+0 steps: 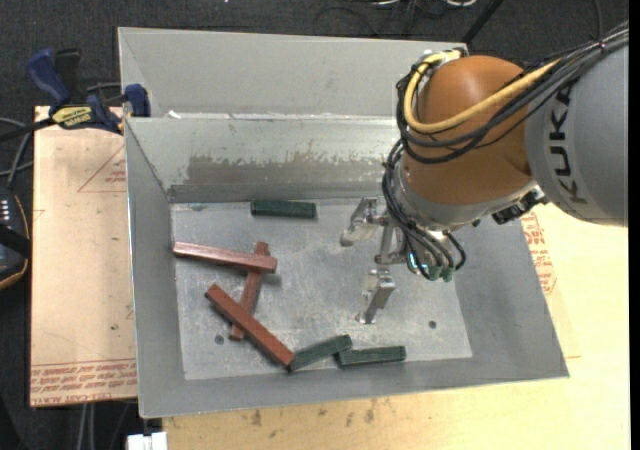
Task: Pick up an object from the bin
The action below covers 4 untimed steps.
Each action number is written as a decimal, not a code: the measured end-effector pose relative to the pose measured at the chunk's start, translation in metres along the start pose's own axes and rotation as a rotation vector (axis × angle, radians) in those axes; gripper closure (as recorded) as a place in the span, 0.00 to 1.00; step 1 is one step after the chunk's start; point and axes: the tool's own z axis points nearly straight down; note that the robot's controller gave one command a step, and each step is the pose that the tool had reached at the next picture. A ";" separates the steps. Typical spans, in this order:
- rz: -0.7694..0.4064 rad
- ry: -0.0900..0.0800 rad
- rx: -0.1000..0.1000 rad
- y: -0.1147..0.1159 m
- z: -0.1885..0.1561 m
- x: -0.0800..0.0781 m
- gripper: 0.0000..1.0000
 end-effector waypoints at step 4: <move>-0.257 -0.028 -0.004 -0.019 0.154 0.006 1.00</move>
Offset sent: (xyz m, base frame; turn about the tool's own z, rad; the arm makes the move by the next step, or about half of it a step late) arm -0.0242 -0.0028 -0.1307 -0.2306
